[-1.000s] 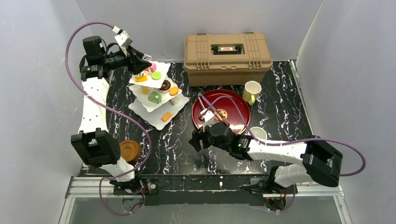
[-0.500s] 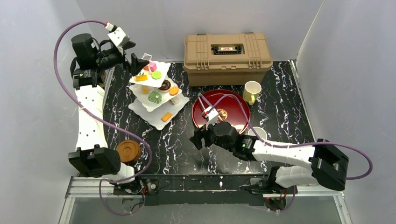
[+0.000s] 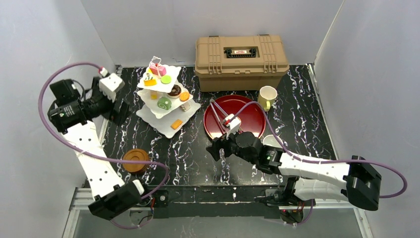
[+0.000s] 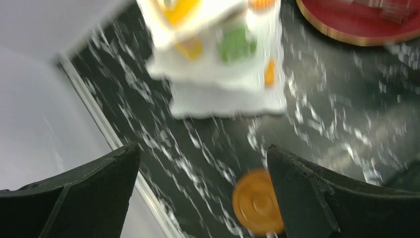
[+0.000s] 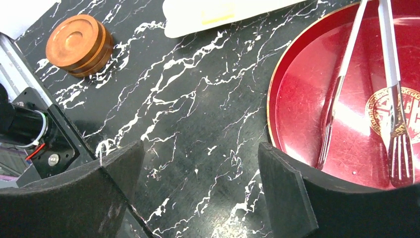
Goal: Serve the afternoon tea
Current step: Adjust the coaster at the center of the board.
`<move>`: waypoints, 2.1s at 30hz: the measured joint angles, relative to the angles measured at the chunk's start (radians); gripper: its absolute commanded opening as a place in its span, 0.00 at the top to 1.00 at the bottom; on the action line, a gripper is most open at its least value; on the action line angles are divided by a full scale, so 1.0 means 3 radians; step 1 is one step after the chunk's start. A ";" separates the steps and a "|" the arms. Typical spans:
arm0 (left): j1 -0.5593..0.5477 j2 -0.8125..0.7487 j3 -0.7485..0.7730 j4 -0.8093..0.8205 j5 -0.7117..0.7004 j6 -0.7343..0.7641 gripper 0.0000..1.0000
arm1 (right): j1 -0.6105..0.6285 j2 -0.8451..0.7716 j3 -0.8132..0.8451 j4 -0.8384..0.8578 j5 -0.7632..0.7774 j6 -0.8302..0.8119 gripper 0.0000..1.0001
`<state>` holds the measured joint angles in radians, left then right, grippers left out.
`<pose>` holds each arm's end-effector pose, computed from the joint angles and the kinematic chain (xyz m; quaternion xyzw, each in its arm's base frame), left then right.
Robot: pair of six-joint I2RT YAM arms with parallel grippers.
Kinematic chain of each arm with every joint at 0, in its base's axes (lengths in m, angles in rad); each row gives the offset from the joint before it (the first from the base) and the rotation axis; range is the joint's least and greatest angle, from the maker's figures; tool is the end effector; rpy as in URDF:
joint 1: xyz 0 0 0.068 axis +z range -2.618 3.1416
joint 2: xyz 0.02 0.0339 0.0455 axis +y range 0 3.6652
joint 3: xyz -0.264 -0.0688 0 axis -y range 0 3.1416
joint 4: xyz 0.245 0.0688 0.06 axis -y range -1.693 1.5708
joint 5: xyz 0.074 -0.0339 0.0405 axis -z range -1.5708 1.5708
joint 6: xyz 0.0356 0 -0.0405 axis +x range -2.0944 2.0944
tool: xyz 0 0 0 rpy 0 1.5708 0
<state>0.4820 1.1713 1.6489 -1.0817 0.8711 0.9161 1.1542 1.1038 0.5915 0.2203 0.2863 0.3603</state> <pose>0.1784 0.0626 0.4676 0.3644 0.7417 -0.0148 0.5629 0.1094 0.2224 0.2503 -0.2286 0.7654 0.3225 0.5078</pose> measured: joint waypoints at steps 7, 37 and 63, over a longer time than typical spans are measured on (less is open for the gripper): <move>0.0748 0.0106 -0.1208 -0.0805 -0.0741 0.1545 0.02 | 0.0000 -0.0098 -0.0003 -0.0038 -0.0001 -0.0062 0.04; -0.0114 -0.0202 -0.3048 -0.0195 -0.1195 0.3348 0.08 | -0.0008 0.0042 -0.0004 -0.0080 0.0024 -0.0050 0.02; -0.0221 0.0434 -0.2721 0.0060 -0.1684 0.2839 0.02 | -0.0032 0.0164 -0.0004 -0.0032 0.0061 0.0010 0.02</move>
<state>0.4156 1.3014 0.8326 -1.0637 0.3660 1.7679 1.1446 1.1530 0.5903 0.2108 0.3046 0.3634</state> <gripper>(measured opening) 0.981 0.983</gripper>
